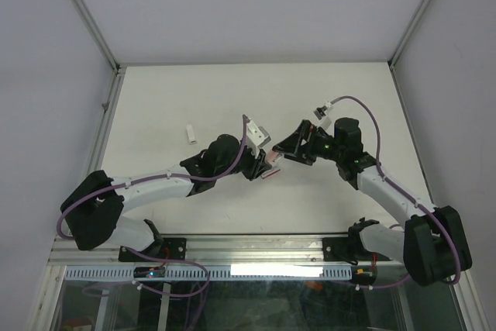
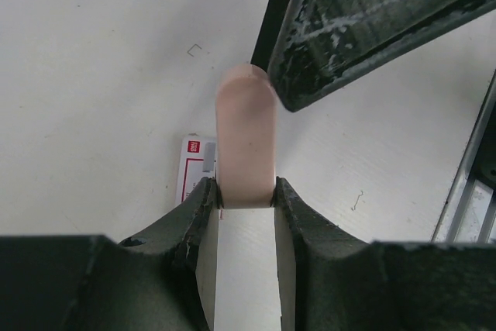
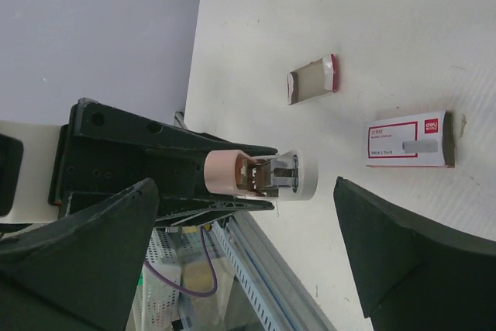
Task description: Load the staples into the stapler
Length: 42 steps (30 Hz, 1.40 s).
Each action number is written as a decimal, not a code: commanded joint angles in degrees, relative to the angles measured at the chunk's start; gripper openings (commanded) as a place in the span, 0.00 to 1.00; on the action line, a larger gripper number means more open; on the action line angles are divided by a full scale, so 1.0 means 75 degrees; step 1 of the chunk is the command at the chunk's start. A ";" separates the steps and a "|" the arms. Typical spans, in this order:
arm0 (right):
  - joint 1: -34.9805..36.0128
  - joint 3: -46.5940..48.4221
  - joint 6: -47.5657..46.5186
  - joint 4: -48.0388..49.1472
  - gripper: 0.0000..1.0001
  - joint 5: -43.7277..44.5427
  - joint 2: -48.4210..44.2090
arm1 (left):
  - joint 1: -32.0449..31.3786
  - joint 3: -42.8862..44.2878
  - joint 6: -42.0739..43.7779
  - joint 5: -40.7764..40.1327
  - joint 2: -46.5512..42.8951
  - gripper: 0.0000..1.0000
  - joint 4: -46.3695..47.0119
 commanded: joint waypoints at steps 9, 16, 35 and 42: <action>0.0452 0.0414 -0.0243 0.0013 0.91 0.0091 0.0408 | -0.0228 0.0462 -0.0031 0.0145 -0.0419 0.00 0.0277; 0.0473 0.0356 -0.0106 0.0152 0.14 0.0335 0.0375 | -0.0314 0.0491 0.0049 0.0079 -0.0495 0.00 0.0155; 0.0469 0.0516 0.0204 0.0414 0.84 0.0079 0.0131 | -0.0327 0.0509 0.0120 0.0182 -0.0559 0.00 0.0066; 0.0471 0.0595 -0.0030 0.0100 0.54 0.0166 0.0193 | -0.0359 0.0529 0.0145 0.0182 -0.0565 0.00 0.0026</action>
